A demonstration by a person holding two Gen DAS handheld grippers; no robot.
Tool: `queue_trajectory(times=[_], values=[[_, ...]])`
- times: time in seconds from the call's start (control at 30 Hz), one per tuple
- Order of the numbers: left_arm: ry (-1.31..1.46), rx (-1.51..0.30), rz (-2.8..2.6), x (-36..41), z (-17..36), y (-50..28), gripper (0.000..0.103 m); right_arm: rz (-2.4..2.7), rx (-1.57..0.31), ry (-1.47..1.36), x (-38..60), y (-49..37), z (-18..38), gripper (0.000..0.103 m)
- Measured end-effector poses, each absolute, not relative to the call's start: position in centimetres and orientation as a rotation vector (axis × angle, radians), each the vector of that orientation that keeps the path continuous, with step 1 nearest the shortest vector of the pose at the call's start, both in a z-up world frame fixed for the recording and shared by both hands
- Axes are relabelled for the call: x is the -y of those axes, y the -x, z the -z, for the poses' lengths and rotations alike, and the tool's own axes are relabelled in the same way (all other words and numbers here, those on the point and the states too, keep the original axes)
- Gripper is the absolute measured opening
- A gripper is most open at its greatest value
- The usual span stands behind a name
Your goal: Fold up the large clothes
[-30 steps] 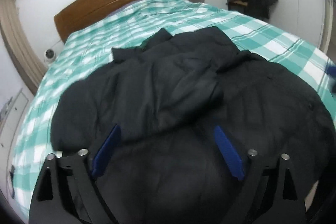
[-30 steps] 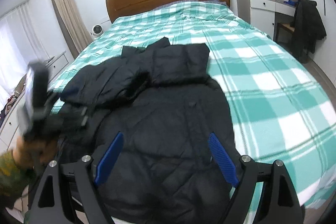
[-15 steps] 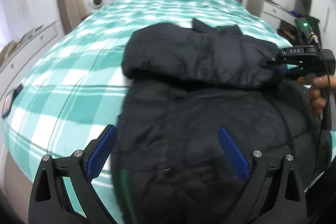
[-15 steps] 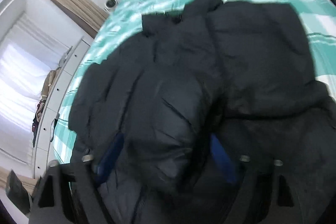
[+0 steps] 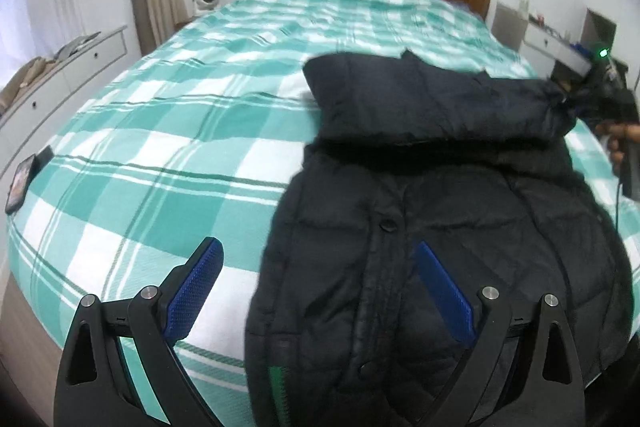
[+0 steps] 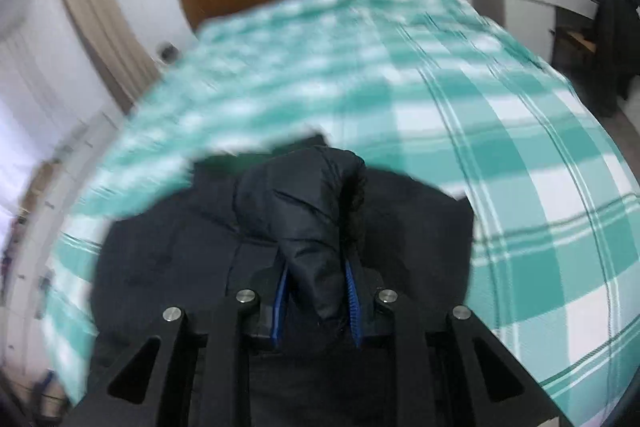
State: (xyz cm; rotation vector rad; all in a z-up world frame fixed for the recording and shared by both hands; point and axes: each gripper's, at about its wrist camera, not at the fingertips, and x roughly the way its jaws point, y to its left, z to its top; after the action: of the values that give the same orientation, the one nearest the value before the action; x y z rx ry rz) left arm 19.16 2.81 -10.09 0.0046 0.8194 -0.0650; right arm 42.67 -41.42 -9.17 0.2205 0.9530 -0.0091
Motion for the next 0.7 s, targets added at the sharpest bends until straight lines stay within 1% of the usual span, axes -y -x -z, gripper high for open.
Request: queue_trajectory(times=[0.03,0.1,0.13,0.17,0.2,0.23,0.27,0.37,0.4,0.5,0.57,0.63,0.7], values=[[-0.025,-0.838,0.068,-2.3,10.3,-19.5,0.097,0.02,-0.984,-0.207,41.4,-42.8,11.2,0.025],[-0.057,-0.864,0.074,-1.6,10.4,-20.2,0.097,0.019,-0.987,-0.219,41.5,-42.7,12.9,0.037],[-0.069,-0.875,0.08,-1.4,10.2,-20.8,0.097,0.023,-0.979,-0.23,41.4,-42.4,13.2,0.04],[-0.078,-0.877,0.09,-1.1,9.8,-21.6,0.097,0.023,-0.983,-0.247,41.4,-42.1,13.3,0.048],[-0.08,-0.872,0.096,-1.1,9.3,-22.2,0.097,0.018,-0.996,-0.258,41.6,-41.7,13.3,0.059],[-0.081,-0.863,0.1,-1.0,8.6,-22.9,0.097,0.011,-1.014,-0.257,41.7,-41.4,12.9,0.063],[-0.081,-0.849,0.099,-0.8,7.8,-24.0,0.097,0.012,-1.006,-0.243,41.9,-41.0,12.4,0.064],[-0.078,-0.798,0.092,-0.1,5.8,-27.8,0.098,0.022,-0.887,-0.145,41.2,-39.0,8.5,0.064],[-0.079,-0.795,0.097,0.3,5.6,-29.6,0.099,0.0,-0.826,-0.103,40.5,-38.4,6.8,0.064],[-0.078,-0.826,0.119,1.8,6.6,-35.0,0.098,-0.136,-0.748,-0.043,37.9,-38.5,4.2,0.064],[-0.076,-0.852,0.132,2.7,8.1,-37.9,0.098,-0.205,-0.762,-0.018,36.3,-39.6,4.4,0.064],[-0.107,-0.883,0.122,3.6,10.4,-39.8,0.098,-0.247,-0.807,-0.004,35.0,-41.1,6.2,0.064],[-0.145,-0.913,0.118,4.1,13.0,-40.6,0.099,-0.251,-0.902,0.02,34.4,-42.7,9.6,0.064]])
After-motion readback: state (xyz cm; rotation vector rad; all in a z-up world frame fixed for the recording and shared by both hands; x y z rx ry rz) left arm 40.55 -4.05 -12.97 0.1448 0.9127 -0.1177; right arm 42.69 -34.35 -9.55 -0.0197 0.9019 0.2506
